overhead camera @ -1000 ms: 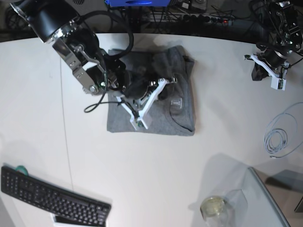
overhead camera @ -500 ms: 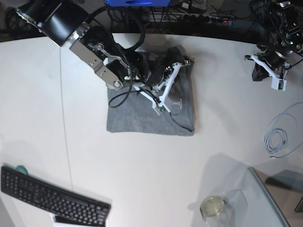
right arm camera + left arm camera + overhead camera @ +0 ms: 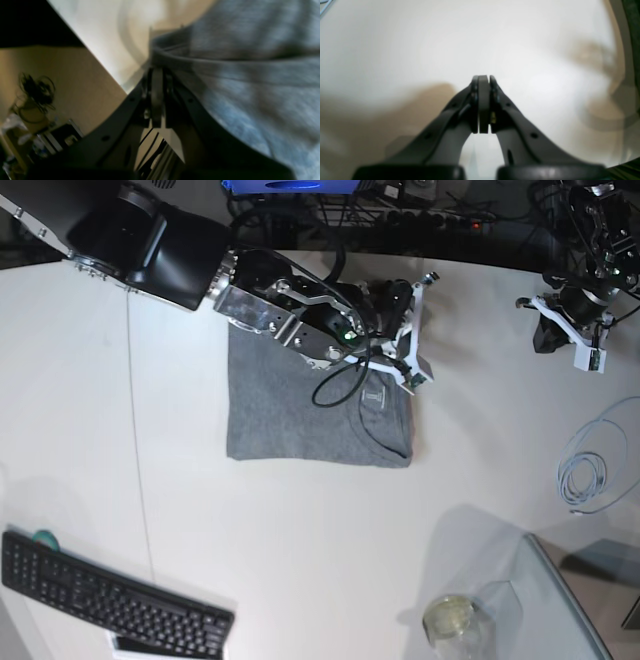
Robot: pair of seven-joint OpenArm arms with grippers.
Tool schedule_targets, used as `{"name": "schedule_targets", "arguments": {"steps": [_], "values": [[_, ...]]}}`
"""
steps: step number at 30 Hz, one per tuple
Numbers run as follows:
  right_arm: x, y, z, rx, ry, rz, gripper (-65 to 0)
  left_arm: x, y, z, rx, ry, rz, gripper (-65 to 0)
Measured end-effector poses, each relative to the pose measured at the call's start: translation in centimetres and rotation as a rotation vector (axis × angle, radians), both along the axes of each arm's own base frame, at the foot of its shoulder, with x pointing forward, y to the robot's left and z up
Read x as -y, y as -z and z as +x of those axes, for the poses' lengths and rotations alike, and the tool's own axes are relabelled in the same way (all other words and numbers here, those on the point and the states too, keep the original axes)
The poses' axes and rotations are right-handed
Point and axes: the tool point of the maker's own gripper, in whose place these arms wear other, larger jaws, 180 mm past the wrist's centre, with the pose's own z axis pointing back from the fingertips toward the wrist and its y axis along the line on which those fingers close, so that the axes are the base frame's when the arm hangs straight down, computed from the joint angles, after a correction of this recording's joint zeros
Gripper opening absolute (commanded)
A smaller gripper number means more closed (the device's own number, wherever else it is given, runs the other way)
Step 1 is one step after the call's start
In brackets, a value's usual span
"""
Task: Layout the t-shirt on the table in an organized manner, then fold the t-shirt properly
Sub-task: 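Fold the shirt's end over the stack with the right gripper, then release the shirt and pull both grippers back from the bundle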
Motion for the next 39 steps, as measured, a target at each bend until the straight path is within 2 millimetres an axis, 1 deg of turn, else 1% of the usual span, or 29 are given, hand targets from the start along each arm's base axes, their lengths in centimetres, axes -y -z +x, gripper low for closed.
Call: {"name": "schedule_targets", "arguments": {"steps": [4,6,7,9,11,12,13,14,16,17,18,19,21,23,24,25,27,28,29,30,32,33,34,36,38,39], "values": [[-0.2,1.7,0.2,0.008,-0.032,-0.074,-64.1,0.0,0.0,0.0,-0.001,0.0,0.0,-65.0],[-0.1,2.0,-0.2,0.019,-0.06,-0.092,-64.1,0.0,0.0,0.0,0.0,0.0,-0.001,-65.0],[-0.3,1.9,-0.4,0.029,-0.081,-0.092,-64.1,0.0,0.0,0.0,0.0,0.0,0.0,-65.0],[-1.1,0.5,-0.6,0.044,-0.109,-0.061,-64.1,0.0,0.0,0.0,0.0,0.0,0.0,-65.0],[-2.6,-1.9,-0.1,0.079,-0.133,0.001,-64.1,0.1,0.0,0.0,0.001,0.0,-0.001,-65.0],[-2.8,-2.9,0.2,0.08,-0.136,0.017,-64.1,0.1,0.0,0.0,0.003,-0.002,-0.004,-65.0],[-2.6,-4.0,1.2,0.076,-0.104,0.037,-64.2,0.2,-0.1,0.1,0.006,-0.001,-0.007,-65.0],[-2.1,-4.8,2.5,0.073,-0.04,0.06,-64.2,0.4,-0.2,0.1,0.004,0.006,0.0,-65.0],[0.7,-6.0,5.4,0.079,0.092,0.081,-64.2,1.4,-1.0,0.4,0.021,0.026,0.004,-65.0],[2.9,-6.3,6.7,0.083,0.153,0.083,-64.2,2.3,-1.3,0.3,0.015,0.035,0.006,-65.0],[5.0,-6.9,8.1,0.104,0.22,0.09,-64.2,3.4,-1.7,0.4,0.006,0.057,0.004,-65.0],[7.0,-7.5,9.4,0.121,0.285,0.104,-64.2,4.9,-2.1,0.4,0.0,0.107,0.0,-65.0],[10.3,-8.6,11.0,0.143,0.4,0.131,-64.2,7.0,-3.7,1.3,0.045,0.133,-0.007,-65.0],[12.6,-9.6,11.6,0.145,0.495,0.173,-64.2,8.3,-5.2,2.3,0.077,0.146,0.004,-65.0],[13.7,-9.7,11.8,0.143,0.537,0.181,-64.2,8.9,-5.9,2.7,0.097,0.145,0.001,-65.0],[14.9,-9.5,11.6,0.126,0.573,0.184,-64.2,9.5,-6.4,3.1,0.114,0.133,-0.003,-65.0],[18.2,-8.5,11.8,0.128,0.633,0.135,-64.2,11.4,-6.5,3.8,0.115,0.136,-0.037,-65.0],[19.7,-8.0,11.8,0.13,0.665,0.117,-64.2,12.5,-6.3,4.1,0.114,0.144,-0.059,-61.9],[20.9,-7.7,11.8,0.143,0.671,0.099,-64.2,13.7,-6.4,4.5,0.123,0.163,-0.079,-49.7],[21.3,-7.7,11.7,0.151,0.671,0.107,-64.2,14.6,-6.6,4.9,0.135,0.18,-0.095,-37.5],[21.4,-7.4,10.9,0.135,0.663,0.133,-64.2,16.2,-6.6,5.2,0.136,0.22,-0.111,-16.0],[21.3,-7.2,10.5,0.125,0.66,0.141,-64.2,16.9,-6.3,5.2,0.128,0.232,-0.123,-6.1],[21.2,-6.9,10.0,0.113,0.653,0.146,-64.2,17.6,-5.7,5.1,0.115,0.243,-0.14,0.0],[21.4,-6.7,9.4,0.106,0.643,0.154,-64.2,18.8,-4.2,5.2,0.074,0.264,-0.172,0.0],[22.3,-6.4,9.4,0.119,0.65,0.132,-64.2,20.5,-3.3,5.8,0.061,0.263,-0.26,0.0],[22.4,-6.3,9.3,0.117,0.65,0.13,-64.2,21.1,-3.0,6.1,0.063,0.255,-0.316,0.0]]}}
